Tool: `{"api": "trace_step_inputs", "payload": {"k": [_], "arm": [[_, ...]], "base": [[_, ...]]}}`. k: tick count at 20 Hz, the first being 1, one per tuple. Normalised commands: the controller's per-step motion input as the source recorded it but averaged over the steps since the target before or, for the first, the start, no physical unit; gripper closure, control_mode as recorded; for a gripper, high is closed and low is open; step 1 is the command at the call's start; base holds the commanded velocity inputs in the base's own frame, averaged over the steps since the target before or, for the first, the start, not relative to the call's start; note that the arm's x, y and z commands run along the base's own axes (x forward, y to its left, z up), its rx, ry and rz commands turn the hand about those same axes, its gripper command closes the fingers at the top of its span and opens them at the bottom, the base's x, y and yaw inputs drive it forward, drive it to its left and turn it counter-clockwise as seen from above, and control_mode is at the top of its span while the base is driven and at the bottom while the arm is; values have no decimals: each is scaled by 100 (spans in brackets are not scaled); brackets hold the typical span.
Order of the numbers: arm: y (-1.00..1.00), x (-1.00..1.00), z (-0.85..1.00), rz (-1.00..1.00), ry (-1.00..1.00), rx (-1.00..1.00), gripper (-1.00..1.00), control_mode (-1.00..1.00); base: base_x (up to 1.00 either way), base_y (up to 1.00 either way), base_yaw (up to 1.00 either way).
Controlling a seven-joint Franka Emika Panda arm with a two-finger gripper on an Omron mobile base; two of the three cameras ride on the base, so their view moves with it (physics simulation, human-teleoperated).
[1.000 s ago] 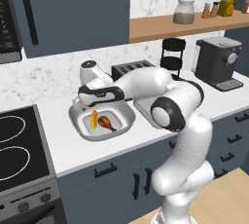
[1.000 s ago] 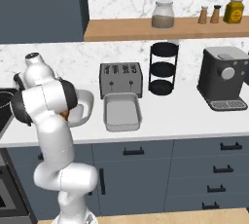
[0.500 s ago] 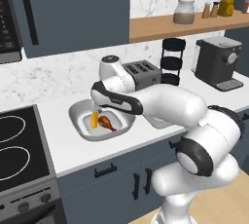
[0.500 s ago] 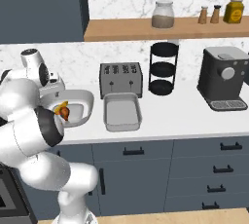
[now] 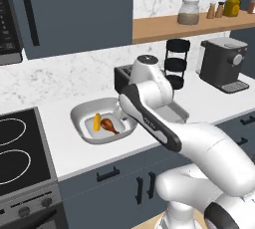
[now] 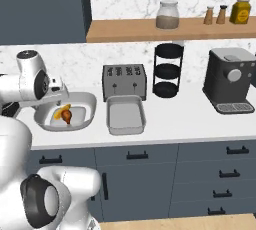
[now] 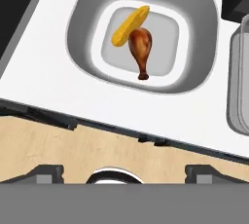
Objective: Place one corn and one chicken drumstick in each tupperware on the nearby counter, to pack two identical lunches.
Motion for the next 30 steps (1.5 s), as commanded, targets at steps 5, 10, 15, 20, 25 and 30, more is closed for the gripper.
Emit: {"api": "trace_step_inputs", "payload": {"k": [5, 10, 15, 20, 25, 30], "arm": [[-21, -29, 70, 0, 7, -20, -100, -100], [-8, -76, 59, 0, 2, -8, -100, -100], [-35, -100, 36, 1, 0, 5, -100, -100], [-72, -100, 1, 6, 0, 0, -100, -100], [-97, -42, 1, 5, 0, 8, -100, -100], [-41, 0, 20, 0, 0, 29, -100, -100]], "base": [[0, 0, 0], [0, 0, 0], [0, 0, 0], [0, 0, 0], [0, 0, 0], [0, 0, 0]]}}
